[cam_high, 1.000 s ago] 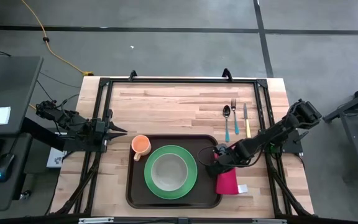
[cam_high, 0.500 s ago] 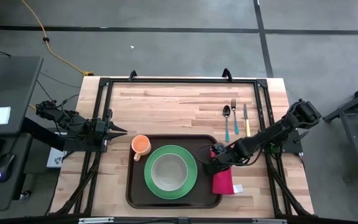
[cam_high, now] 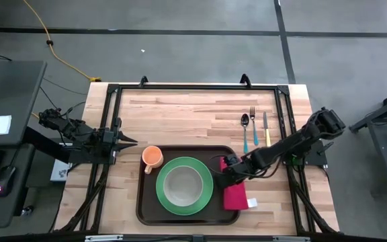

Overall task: Set up tray
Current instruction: Put the table napkin to the right of the green plate on the serving tray

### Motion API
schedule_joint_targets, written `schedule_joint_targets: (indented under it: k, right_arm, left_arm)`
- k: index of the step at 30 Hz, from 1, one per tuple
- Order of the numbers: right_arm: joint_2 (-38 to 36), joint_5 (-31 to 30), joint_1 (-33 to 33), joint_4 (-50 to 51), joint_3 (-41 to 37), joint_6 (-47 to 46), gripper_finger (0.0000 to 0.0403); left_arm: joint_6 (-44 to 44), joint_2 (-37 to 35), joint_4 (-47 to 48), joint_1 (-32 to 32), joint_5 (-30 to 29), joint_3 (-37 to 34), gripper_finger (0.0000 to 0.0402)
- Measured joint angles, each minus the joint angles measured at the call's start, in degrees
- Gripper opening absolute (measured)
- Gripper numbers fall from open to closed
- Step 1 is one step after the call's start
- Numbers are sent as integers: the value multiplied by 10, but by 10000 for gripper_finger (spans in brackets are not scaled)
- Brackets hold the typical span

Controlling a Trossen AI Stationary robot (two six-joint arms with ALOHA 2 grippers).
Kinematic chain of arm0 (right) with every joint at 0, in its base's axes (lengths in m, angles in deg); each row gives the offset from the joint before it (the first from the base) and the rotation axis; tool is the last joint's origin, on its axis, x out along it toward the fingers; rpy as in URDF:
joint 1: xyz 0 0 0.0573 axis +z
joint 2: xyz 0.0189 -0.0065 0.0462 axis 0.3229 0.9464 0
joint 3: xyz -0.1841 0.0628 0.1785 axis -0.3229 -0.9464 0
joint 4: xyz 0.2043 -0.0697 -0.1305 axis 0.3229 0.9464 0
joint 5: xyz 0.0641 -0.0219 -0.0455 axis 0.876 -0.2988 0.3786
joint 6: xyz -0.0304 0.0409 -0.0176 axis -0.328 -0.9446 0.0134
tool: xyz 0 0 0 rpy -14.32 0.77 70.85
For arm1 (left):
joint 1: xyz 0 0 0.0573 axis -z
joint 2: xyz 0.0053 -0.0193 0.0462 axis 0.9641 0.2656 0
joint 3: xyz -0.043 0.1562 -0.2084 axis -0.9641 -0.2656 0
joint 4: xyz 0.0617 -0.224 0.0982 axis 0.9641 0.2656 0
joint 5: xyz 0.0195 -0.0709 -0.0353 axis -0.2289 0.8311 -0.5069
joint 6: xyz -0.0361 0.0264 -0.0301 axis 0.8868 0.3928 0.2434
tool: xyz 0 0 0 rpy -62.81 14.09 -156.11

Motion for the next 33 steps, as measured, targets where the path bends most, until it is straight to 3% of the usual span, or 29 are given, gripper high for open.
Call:
schedule_joint_targets:
  k: [7, 33]
  right_arm:
    - [35, 15, 0, -55, 0, -1, 0]
    - [56, 43, -35, -82, 0, 18, 0]
  left_arm:
    - [0, 0, 3, 0, 0, 0, 69]
    - [-1, 0, 6, 0, 1, 0, 69]
